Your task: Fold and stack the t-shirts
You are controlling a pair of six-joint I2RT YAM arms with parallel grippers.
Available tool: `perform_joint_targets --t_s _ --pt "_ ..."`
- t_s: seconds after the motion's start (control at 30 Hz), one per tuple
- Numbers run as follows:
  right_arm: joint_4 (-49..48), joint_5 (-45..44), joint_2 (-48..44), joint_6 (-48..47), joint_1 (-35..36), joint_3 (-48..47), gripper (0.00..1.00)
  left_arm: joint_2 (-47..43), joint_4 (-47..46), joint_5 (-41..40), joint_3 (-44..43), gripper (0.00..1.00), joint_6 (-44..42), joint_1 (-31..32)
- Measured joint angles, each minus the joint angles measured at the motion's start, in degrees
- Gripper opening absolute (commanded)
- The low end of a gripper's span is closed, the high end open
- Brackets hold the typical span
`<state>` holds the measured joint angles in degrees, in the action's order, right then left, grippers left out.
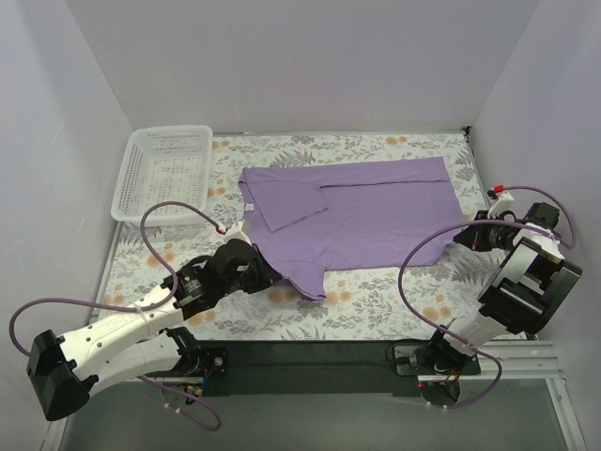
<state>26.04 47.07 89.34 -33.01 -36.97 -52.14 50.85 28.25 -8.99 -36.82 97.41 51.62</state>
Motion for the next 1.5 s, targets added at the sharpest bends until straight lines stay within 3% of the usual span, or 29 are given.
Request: perform_joint_targets --t_s 0.9,1.5 --pt "-5.75 2.64 1.7 9.46 0.63 -3.72 0.01 10.16 -3.23 6.73 -15.13 0.0 -12.79 -15.17" --pt "-10.27 2.58 4.68 16.31 0.74 -5.62 0.01 16.52 -4.5 14.64 -20.35 0.0 -18.49 -26.32"
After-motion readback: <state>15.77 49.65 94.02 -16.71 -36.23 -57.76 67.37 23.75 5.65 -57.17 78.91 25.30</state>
